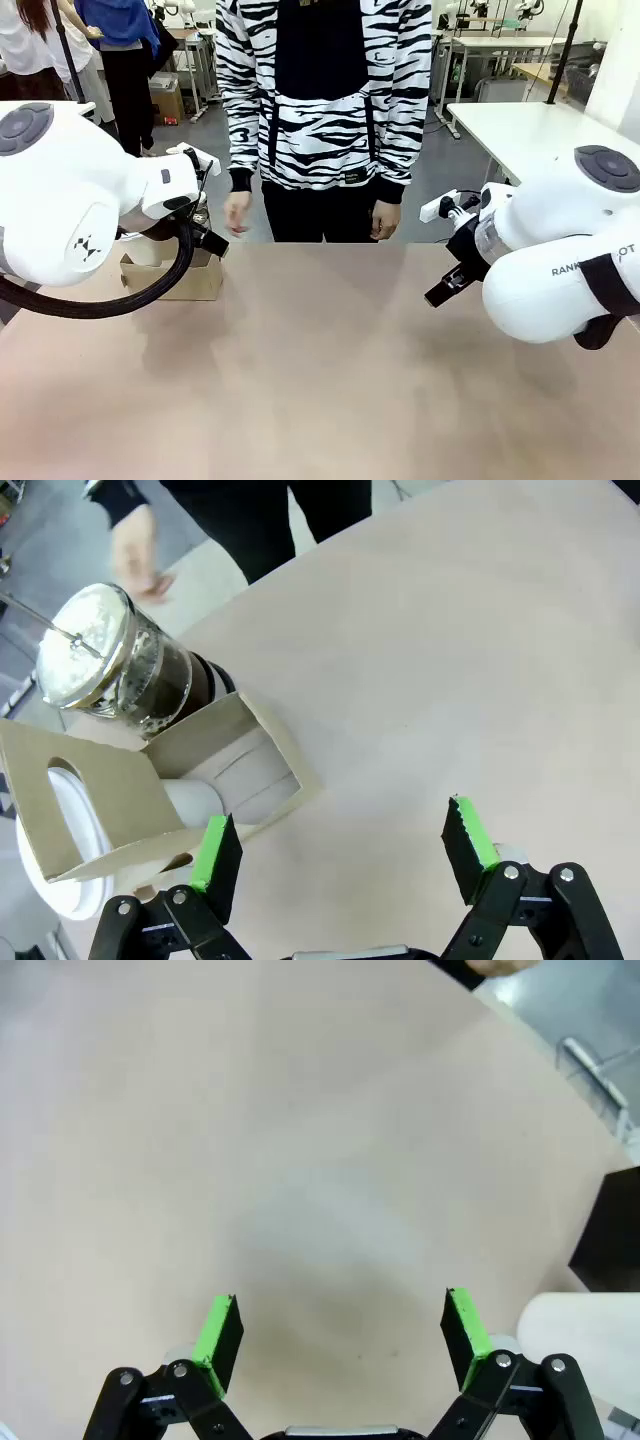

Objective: Pour a drink into a cup and package it in a carrier.
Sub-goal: Pick up the 600 ml Paper Cup and place it in the middle top area of the table.

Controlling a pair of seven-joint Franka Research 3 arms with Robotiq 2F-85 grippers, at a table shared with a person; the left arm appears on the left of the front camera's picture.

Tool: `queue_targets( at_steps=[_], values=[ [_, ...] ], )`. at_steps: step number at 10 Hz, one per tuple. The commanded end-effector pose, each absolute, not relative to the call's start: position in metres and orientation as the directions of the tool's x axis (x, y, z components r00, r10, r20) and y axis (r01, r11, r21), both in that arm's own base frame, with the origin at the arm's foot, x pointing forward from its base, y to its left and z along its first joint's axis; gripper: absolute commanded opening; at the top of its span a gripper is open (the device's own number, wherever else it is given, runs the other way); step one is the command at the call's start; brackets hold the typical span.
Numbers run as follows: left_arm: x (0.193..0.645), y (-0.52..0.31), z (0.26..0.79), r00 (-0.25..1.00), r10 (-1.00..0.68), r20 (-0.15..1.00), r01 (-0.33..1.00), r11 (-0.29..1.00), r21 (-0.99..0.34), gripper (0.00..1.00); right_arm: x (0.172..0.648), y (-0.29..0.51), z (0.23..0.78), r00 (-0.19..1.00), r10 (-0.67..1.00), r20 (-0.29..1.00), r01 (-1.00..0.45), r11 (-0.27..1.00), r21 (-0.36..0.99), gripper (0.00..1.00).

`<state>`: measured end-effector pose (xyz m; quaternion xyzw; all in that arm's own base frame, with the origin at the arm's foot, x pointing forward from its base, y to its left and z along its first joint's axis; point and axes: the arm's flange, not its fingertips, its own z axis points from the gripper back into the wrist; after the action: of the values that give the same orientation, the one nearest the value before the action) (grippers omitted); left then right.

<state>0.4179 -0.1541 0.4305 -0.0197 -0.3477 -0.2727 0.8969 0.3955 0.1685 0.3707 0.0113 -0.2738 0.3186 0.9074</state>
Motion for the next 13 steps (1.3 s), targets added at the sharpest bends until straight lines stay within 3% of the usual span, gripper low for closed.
queue_targets(
  at_steps=[1,10,13],
  values=[
    [0.422,-0.152,0.471,0.559,-0.451,0.696,0.483,0.859,0.168,1.0,0.395,0.168,0.371,0.647,0.572,0.504,-0.584,0.797,-0.154,1.0],
    [0.422,-0.152,0.471,0.559,-0.451,0.696,0.483,0.859,0.168,1.0,0.395,0.169,0.371,0.647,0.573,0.504,-0.585,0.796,-0.154,1.0],
    [0.422,-0.152,0.471,0.559,-0.451,0.696,0.483,0.859,0.168,1.0,0.42,0.139,0.472,0.568,0.528,0.632,-0.625,0.776,-0.087,1.0]
  ],
)
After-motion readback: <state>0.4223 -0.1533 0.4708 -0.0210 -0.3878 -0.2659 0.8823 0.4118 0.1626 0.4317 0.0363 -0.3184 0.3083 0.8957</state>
